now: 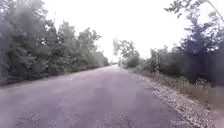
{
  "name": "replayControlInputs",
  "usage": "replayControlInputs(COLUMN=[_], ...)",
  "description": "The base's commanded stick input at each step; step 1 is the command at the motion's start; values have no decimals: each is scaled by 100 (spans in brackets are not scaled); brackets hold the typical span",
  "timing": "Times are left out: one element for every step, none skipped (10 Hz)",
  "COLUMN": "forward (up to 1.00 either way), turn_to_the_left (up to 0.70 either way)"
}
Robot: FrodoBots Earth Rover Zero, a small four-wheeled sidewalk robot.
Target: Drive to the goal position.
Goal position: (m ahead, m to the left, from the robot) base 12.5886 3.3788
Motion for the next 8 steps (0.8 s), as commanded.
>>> replayControlInputs(forward=[100,100,100,100,100,100,100,100], turn_to_the_left=[0,0,0,0,0,0,0,0])
